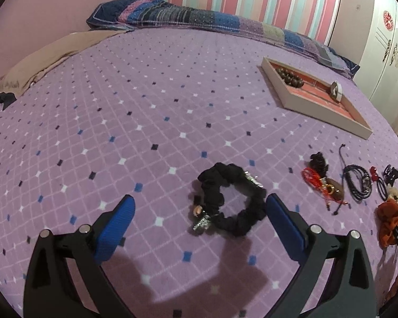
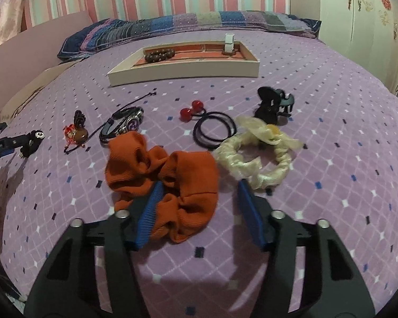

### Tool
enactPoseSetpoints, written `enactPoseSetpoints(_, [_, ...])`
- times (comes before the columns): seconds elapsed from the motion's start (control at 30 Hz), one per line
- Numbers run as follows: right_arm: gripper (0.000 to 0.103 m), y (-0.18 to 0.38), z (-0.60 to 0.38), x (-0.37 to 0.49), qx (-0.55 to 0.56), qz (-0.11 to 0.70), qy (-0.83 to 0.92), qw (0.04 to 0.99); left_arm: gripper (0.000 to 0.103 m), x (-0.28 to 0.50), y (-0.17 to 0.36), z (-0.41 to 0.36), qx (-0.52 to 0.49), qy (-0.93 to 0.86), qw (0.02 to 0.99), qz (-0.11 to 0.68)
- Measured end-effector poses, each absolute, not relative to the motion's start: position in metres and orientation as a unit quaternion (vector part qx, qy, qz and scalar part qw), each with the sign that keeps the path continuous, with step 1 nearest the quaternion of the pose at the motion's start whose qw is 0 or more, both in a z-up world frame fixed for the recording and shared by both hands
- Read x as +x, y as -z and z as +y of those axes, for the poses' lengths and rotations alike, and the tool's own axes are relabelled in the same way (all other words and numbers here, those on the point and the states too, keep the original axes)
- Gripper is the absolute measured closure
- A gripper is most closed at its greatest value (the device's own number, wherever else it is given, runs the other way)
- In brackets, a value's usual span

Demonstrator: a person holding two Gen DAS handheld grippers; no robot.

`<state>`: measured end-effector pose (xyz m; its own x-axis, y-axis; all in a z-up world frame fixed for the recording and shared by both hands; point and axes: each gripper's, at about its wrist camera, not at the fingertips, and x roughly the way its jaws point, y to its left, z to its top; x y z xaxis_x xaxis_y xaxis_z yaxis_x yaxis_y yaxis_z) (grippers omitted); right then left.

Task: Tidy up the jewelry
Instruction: 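Grasp the orange scrunchie with the right tool while the left tool grasps the black scrunchie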

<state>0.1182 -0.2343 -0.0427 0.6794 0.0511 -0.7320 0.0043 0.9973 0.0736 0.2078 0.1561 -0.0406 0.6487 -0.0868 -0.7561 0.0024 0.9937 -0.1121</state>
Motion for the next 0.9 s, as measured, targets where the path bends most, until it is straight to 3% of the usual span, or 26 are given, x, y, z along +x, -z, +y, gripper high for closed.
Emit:
enactPoseSetpoints(0.07, [0.061,0.044,-0.231,0.119,0.031,0.400,-0.019,0.916,0.011,0.211,0.045,0.157,-0.050,0.023,0.904,0.423])
enactPoseSetpoints(0.2, [0.071,0.042,-0.226,0.119,0.027,0.395,-0.027,0.918,0.022,0.215,0.048,0.158,-0.046,0.022,0.905,0.422])
enactPoseSetpoints(0.27, [0.074,0.041,-0.225,0.120,0.034,0.393,-0.031,0.918,0.040,0.217,0.049,0.158,-0.041,0.014,0.906,0.422])
enactPoseSetpoints(0.4, [0.078,0.038,-0.222,0.119,0.022,0.386,-0.034,0.921,0.052,0.215,0.049,0.160,-0.040,-0.001,0.907,0.418])
enactPoseSetpoints(0.47, [0.079,0.038,-0.221,0.119,0.021,0.385,-0.034,0.922,0.067,0.213,0.049,0.160,-0.036,-0.006,0.908,0.417])
enactPoseSetpoints(0.53, [0.081,0.038,-0.221,0.118,0.020,0.383,-0.033,0.923,0.074,0.212,0.048,0.159,-0.032,-0.006,0.909,0.417])
enactPoseSetpoints(0.9, [0.086,0.033,-0.220,0.112,0.015,0.367,-0.029,0.930,0.084,0.209,0.048,0.153,-0.010,-0.018,0.914,0.405])
